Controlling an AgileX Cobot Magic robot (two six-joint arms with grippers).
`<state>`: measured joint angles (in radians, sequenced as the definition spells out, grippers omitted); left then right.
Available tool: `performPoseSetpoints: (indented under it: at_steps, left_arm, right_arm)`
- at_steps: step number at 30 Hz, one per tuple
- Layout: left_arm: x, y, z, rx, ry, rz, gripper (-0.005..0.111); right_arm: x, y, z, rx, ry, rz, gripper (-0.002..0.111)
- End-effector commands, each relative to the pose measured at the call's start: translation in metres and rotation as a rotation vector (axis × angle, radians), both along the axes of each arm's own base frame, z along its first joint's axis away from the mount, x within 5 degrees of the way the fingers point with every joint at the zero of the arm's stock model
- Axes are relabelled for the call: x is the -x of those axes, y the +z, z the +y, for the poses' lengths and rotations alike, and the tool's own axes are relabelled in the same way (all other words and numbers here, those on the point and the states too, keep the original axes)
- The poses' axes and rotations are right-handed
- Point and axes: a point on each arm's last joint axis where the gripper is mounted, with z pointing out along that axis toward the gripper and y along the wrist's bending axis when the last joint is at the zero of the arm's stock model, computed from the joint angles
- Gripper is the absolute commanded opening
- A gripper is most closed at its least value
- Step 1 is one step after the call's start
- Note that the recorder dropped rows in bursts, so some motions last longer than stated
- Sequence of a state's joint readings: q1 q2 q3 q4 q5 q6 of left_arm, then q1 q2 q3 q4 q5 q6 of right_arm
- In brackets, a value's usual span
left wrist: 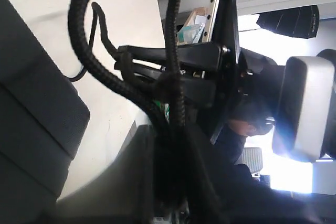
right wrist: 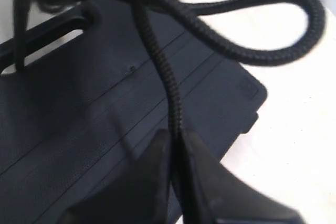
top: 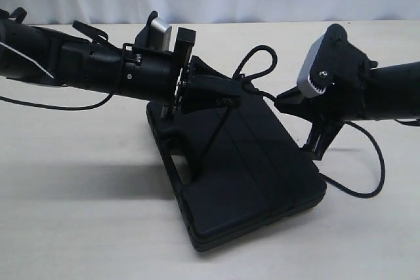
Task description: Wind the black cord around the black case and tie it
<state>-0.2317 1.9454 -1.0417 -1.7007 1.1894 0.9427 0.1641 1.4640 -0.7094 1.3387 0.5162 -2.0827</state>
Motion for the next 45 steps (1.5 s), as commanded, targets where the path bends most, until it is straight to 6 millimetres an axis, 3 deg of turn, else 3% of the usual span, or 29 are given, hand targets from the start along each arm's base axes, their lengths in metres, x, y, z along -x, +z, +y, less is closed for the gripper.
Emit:
performPoseSetpoints:
  at_steps: [1, 17, 20, 26, 29, 36, 42, 45]
  left_arm:
    - [-0.002, 0.009, -0.002, 0.056, 0.008, -0.007, 0.000]
    - [-0.001, 0.008, -0.002, 0.030, -0.025, -0.159, 0.001]
    - [-0.001, 0.008, -0.002, 0.023, -0.035, -0.216, 0.011]
    - [-0.001, 0.010, -0.002, 0.003, -0.062, -0.381, 0.049]
    - [0.000, 0.009, -0.002, -0.008, -0.077, -0.415, 0.061]
    - [-0.007, 0.008, 0.015, -0.034, -0.053, -0.436, 0.065]
    - [-0.016, 0.027, 0.050, -0.044, 0.057, -0.483, 0.065]
    - [-0.016, 0.040, 0.057, -0.035, 0.094, -0.520, 0.065]
  right_arm:
    - [-0.006, 0.006, 0.001, -0.092, -0.085, -0.006, 0.004]
    - [0.001, 0.015, 0.019, -0.374, 0.006, 0.102, 0.004]
    - [-0.002, 0.016, 0.018, -0.400, -0.036, 0.099, 0.004]
    - [-0.002, 0.018, 0.019, -0.440, -0.063, 0.120, 0.004]
    - [-0.002, 0.018, 0.019, -0.452, -0.064, 0.131, 0.004]
    - [-0.003, 0.020, 0.020, -0.491, -0.083, 0.142, 0.004]
    - [-0.002, 0.021, 0.021, -0.502, -0.066, 0.144, 0.004]
    - [-0.002, 0.021, 0.021, -0.502, -0.066, 0.144, 0.004]
